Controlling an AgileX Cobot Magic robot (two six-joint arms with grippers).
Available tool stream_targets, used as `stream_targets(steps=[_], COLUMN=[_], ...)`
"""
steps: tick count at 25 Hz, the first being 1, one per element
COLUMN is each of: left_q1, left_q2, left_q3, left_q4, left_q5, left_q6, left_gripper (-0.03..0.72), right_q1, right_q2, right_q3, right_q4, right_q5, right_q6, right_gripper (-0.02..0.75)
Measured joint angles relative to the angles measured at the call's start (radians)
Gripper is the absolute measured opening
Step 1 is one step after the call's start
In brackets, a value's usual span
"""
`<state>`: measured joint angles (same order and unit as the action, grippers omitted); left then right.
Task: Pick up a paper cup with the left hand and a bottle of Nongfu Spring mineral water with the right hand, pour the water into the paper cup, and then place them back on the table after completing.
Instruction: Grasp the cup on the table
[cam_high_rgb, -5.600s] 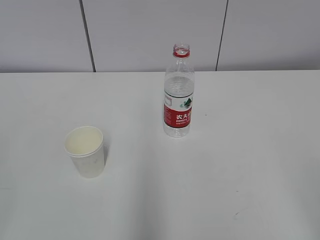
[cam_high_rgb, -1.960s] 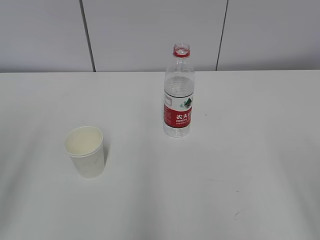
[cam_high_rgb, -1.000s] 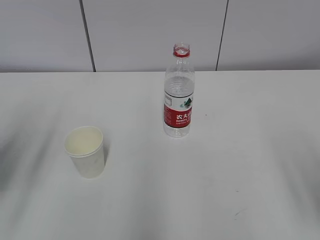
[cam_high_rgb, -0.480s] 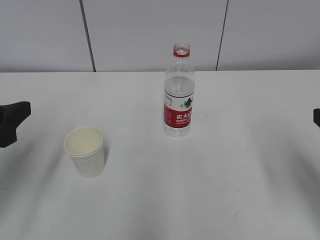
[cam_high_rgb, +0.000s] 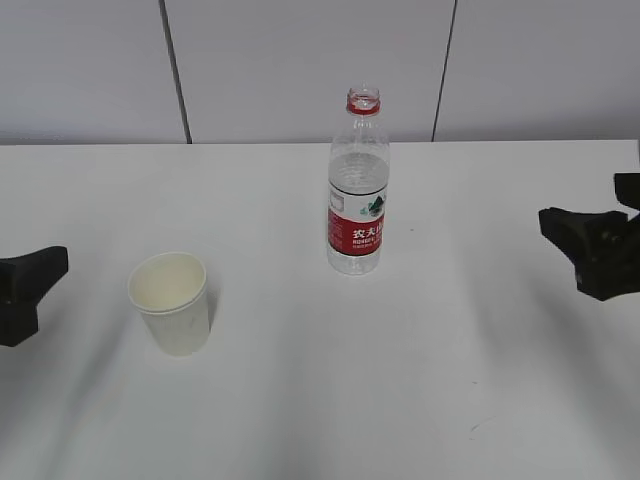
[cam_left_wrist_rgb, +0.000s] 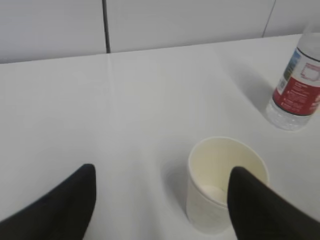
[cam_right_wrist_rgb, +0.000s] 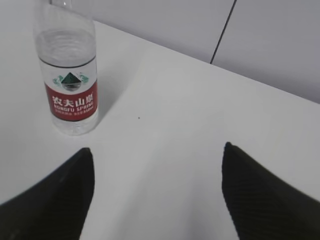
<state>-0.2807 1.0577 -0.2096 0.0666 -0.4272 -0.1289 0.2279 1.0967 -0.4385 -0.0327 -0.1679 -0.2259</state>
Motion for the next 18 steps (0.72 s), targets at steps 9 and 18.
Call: stream_targets(steps=[9, 18], left_q1=[-0.102, -0.107], left_q2=[0.155, 0.279], left_q3=[0.002, 0.002], left_q4=[0.0, 0.019], left_q5=[-0.07, -0.173], left_q6=[0.0, 0.0], left_gripper=[0.5, 0.5], right_q1=[0.006, 0.006], right_q2=[0.118, 0.172], right_q3=[-0.042, -0.048], right_q4=[-0.123, -0.346], right_q5=[-0.105, -0.237], right_q6=[0.097, 0.318], right_gripper=[0.587, 0.587])
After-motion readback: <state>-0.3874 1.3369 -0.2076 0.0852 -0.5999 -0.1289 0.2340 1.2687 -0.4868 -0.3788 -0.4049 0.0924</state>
